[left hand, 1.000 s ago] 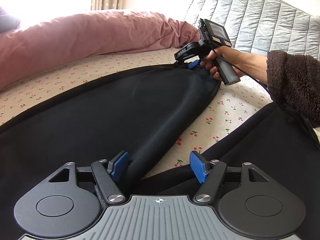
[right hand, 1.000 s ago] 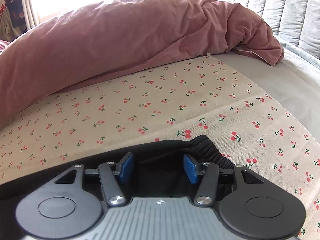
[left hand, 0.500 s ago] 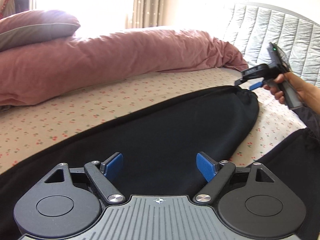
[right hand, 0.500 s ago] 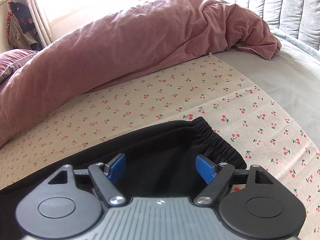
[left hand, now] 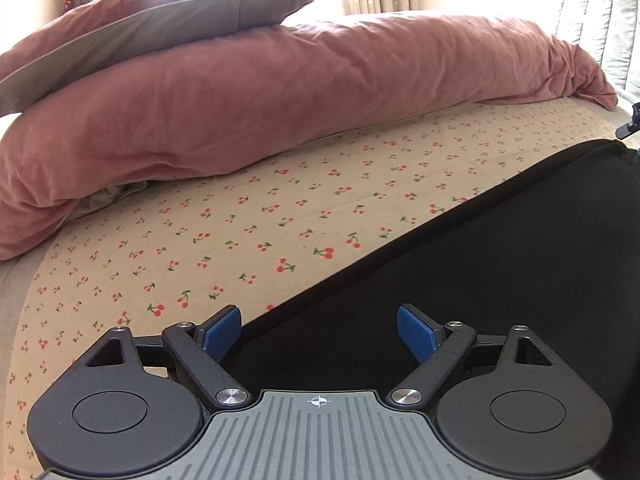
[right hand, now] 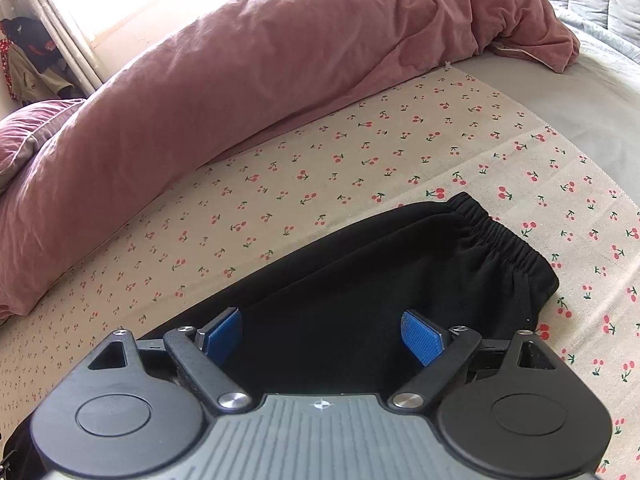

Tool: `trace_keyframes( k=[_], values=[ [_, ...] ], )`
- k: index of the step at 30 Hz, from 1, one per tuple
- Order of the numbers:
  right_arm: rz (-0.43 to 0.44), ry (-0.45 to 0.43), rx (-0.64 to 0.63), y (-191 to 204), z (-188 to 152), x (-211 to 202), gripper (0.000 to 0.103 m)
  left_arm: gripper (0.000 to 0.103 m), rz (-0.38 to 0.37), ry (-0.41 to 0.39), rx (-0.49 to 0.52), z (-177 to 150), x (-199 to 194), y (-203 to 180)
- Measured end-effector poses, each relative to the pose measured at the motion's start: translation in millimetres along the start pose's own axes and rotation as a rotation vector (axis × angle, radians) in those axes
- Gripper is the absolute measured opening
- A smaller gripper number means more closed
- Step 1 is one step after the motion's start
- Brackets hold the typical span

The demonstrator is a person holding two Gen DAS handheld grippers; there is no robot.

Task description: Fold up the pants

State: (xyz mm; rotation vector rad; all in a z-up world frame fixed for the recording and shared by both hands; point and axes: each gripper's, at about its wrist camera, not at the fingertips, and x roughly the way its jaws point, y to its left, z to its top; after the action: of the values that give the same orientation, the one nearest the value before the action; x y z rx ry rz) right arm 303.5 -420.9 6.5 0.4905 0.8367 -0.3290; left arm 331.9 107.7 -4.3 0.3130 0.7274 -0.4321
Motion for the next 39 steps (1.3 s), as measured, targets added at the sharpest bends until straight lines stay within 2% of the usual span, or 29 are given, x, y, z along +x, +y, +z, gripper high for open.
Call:
trace_keyframes(
  k=[9,13,17,20,22,23,24,25,26,27,28,29,31,35,39],
  values=[
    [-0.047,-0.002,0.032,13.8,5.6,42.9,0.088,0.086,-0.062,0.032,-0.068,-9.1,48.4,31.0],
    [-0.040,-0.011,0.059,17.9,9.3,56.9,0.088,0.085,-0.107,0.001,-0.097,-16.4,51.6,36.8],
    [-0.073,-0.051,0.069,25.8,9.7,66.6,0.094,0.083,-0.119,-0.035,-0.101,-21.8,51.8,38.4],
    [-0.121,-0.091,0.058,33.2,8.3,73.1,0.094,0.068,-0.113,-0.062,-0.104,-24.2,50.2,37.7],
    [-0.168,-0.115,0.043,38.8,6.7,78.3,0.094,0.047,-0.123,-0.080,-0.120,-26.0,49.0,39.4],
    [-0.198,-0.123,0.029,41.9,5.6,80.2,0.091,0.043,-0.128,-0.085,-0.127,-26.5,48.4,40.2],
    [-0.254,-0.137,0.001,47.6,3.6,82.6,0.082,0.036,-0.131,-0.087,-0.133,-26.9,47.7,40.3],
    [-0.286,-0.149,-0.023,51.3,1.3,83.3,0.078,0.030,-0.133,-0.088,-0.137,-27.2,47.2,40.0],
    [-0.306,-0.159,-0.052,54.2,-0.8,83.4,0.069,0.027,-0.131,-0.088,-0.138,-27.7,46.4,39.2],
    [-0.343,-0.174,-0.104,58.1,-3.0,82.5,0.047,0.022,-0.128,-0.087,-0.141,-28.0,45.6,38.5],
    [-0.373,-0.181,-0.155,61.1,-4.6,81.3,0.032,0.017,-0.123,-0.087,-0.145,-28.1,44.6,37.7],
    [-0.394,-0.176,-0.185,62.2,-5.0,80.4,0.007,0.015,-0.115,-0.089,-0.155,-28.1,43.2,37.3],
    [-0.360,-0.174,-0.159,53.1,-3.8,66.9,0.004,0.003,-0.093,-0.096,-0.179,-27.3,38.5,36.1],
    [-0.258,-0.207,-0.048,27.7,-1.7,22.6,0.003,0.003,-0.054,-0.145,-0.220,-24.8,10.6,30.2],
    [-0.196,-0.256,-0.023,9.9,-11.7,-37.4,0.002,0.002,-0.039,-0.200,-0.248,-23.2,-33.8,20.4]
  ],
)
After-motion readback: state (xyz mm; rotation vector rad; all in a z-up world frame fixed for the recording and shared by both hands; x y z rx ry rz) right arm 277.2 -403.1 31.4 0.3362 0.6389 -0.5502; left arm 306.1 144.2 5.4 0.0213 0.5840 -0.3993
